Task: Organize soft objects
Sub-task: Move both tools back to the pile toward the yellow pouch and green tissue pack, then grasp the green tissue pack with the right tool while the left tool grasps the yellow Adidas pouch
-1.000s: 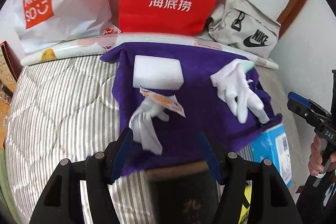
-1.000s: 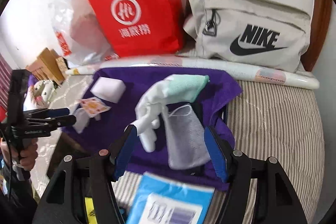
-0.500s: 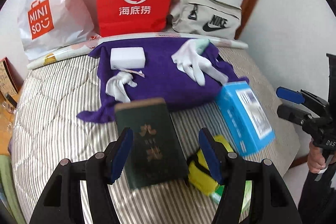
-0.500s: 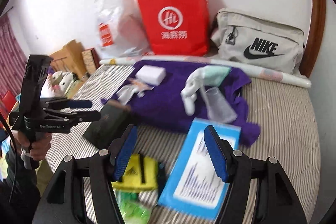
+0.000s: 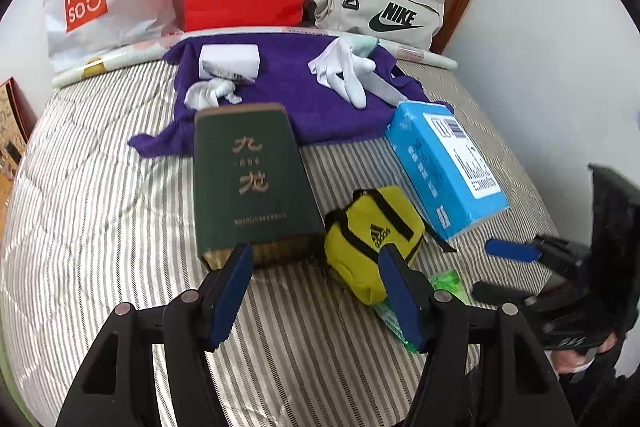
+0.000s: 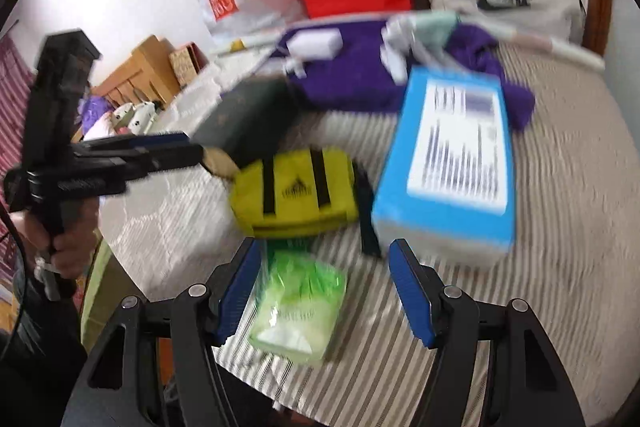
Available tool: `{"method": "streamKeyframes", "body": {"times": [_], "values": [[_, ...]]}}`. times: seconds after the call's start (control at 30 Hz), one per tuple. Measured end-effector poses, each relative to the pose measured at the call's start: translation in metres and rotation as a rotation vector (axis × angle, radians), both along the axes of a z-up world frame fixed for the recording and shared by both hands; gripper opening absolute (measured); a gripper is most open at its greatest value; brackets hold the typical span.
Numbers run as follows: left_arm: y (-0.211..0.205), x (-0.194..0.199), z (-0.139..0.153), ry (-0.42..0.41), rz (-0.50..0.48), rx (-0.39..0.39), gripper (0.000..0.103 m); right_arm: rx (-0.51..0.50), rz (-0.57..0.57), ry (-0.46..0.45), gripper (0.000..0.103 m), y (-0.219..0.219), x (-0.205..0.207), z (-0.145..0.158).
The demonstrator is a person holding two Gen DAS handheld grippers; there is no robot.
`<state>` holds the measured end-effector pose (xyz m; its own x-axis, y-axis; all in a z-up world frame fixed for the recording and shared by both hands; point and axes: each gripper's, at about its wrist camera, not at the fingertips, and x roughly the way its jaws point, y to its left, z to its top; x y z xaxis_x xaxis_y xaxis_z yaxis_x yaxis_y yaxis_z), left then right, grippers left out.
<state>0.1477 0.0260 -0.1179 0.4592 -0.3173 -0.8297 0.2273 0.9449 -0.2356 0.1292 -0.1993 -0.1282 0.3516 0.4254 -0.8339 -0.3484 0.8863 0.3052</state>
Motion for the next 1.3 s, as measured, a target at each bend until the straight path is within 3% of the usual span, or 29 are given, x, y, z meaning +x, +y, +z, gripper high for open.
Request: {"method": "streamKeyframes", "body": {"times": [0.37,0.53,0.6,0.67,0.73,1.03,1.1,1.23,1.3], "values": [[-0.012,-0.006,-0.013,0.006,-0.002,0.02,0.063,-0.025,0.026,0.053,0.066,0.026,-0.021,-0.04],[-0.017,-0.005,-0.015,0.007,-0.007,0.017,0.063,-0.056,0.016,-0.009,0.078,0.04,-0.027,-0.042],[-0.021,-0.005,-0.016,0.003,-0.016,0.023,0.063,-0.105,0.034,-0.044,0.078,0.048,-0.031,-0.043],[-0.026,-0.005,-0.017,-0.001,-0.021,0.025,0.063,-0.139,0.04,-0.07,0.076,0.051,-0.033,-0.043],[-0.031,-0.006,-0.019,-0.011,-0.031,0.039,0.063,-0.171,0.038,-0.102,0.061,0.051,-0.036,-0.043],[-0.039,0.0,-0.041,0.032,0.004,-0.021,0.062,-0.116,0.008,-0.114,0.058,0.014,-0.036,-0.03],[-0.041,0.002,-0.045,0.035,0.022,-0.013,0.05,-0.109,-0.007,-0.123,0.058,0.006,-0.036,-0.025],[-0.038,0.005,-0.046,0.041,0.065,-0.062,0.043,-0.101,-0.032,-0.147,0.058,-0.006,-0.031,-0.02],[-0.041,0.005,-0.048,0.033,0.071,-0.03,0.036,-0.098,-0.051,-0.147,0.058,-0.012,-0.027,-0.018]]}}
